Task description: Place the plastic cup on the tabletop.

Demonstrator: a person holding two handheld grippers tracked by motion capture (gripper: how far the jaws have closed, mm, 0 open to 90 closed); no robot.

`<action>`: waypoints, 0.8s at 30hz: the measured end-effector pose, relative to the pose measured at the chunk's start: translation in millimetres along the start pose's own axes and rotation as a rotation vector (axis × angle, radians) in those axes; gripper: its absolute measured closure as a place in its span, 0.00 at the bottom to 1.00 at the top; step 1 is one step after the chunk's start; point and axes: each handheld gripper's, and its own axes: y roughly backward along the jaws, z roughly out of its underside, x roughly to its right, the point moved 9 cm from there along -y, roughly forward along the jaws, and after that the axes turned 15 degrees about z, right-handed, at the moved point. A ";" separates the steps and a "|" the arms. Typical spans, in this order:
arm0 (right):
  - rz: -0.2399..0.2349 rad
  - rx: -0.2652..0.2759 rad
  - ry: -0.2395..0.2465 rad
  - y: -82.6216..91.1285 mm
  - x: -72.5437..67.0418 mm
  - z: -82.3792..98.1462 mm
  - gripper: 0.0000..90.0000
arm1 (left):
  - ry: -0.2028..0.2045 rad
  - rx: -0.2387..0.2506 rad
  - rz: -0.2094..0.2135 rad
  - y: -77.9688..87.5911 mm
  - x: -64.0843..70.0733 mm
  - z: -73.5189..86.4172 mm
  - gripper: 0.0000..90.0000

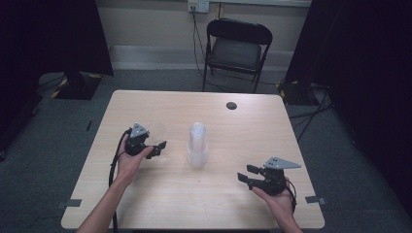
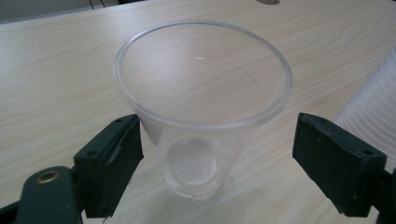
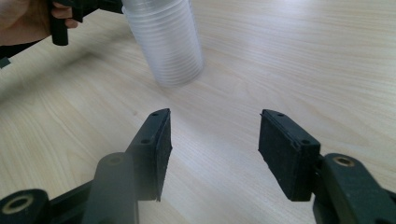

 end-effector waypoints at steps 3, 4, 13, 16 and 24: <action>0.007 0.004 -0.008 0.5 2.1 -0.9 0.49 | 0.008 0.009 -0.007 6.2 2.8 -1.5 0.18; 0.007 0.004 -0.008 0.5 2.1 -0.9 0.49 | 0.008 0.011 -0.010 8.0 3.7 -1.7 0.18; 0.023 0.012 -0.006 0.3 6.0 -0.9 0.49 | 0.034 0.022 -0.003 26.4 5.6 5.5 0.18; 0.028 0.014 -0.010 0.1 8.6 -0.7 0.49 | 0.016 0.005 -0.026 33.7 8.8 8.5 0.19; 0.041 0.014 -0.015 0.5 11.7 -0.7 0.49 | 0.048 0.010 -0.032 52.6 21.3 11.0 0.23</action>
